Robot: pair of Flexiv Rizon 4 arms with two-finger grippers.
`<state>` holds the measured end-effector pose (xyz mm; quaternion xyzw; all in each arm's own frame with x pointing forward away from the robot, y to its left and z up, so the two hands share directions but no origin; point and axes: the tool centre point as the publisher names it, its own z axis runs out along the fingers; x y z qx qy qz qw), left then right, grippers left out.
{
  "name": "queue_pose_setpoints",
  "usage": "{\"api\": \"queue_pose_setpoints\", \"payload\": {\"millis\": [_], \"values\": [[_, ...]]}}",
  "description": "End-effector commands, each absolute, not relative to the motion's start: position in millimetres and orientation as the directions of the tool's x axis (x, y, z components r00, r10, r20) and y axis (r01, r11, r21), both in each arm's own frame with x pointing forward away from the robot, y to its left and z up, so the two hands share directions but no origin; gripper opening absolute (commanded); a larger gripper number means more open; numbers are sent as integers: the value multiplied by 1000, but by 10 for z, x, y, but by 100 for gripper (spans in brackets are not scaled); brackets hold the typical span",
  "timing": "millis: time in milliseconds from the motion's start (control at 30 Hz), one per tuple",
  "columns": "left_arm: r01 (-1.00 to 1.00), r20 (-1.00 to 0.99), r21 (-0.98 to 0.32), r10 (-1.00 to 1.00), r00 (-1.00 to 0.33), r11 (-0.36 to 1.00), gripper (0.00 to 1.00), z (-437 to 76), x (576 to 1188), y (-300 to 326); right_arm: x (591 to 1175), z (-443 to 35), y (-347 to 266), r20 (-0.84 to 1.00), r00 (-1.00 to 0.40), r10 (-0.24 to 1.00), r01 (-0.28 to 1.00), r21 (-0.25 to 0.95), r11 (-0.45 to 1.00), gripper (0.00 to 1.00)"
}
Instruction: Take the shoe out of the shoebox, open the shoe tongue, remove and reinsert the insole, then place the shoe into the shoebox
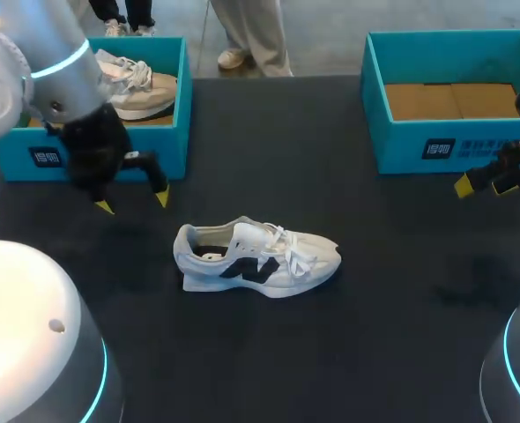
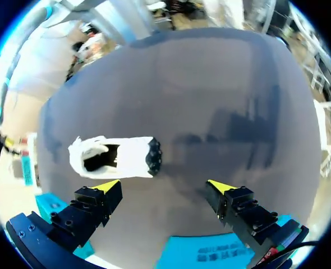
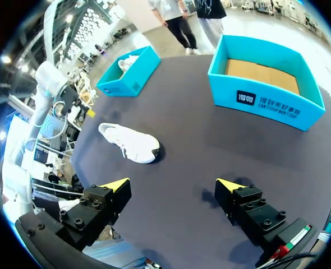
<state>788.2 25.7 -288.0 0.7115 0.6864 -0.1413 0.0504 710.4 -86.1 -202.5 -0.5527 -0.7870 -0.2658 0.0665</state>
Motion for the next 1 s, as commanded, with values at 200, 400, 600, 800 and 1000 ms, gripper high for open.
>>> {"api": "queue_pose_setpoints", "payload": {"millis": [200,400,600,800,1000], "values": [[894,-442,-402,814,-378,197,100,-2787,7919,469,7108,-2033,-854,398,-379,835,906,343,247,100],[797,-446,-558,726,-523,231,100,-2853,7916,527,7108,-2033,-854,398,-379,835,906,343,247,100],[706,-418,-667,665,-619,238,100,-2944,7908,563,7108,-2033,-854,398,-379,835,906,343,247,100],[574,-378,-788,561,-737,223,100,-2985,7923,627,7108,-2033,-854,398,-379,835,906,343,247,100],[486,-332,-848,505,-797,211,100,-3057,7897,673,7108,-2033,-854,398,-379,835,906,343,247,100]]}}
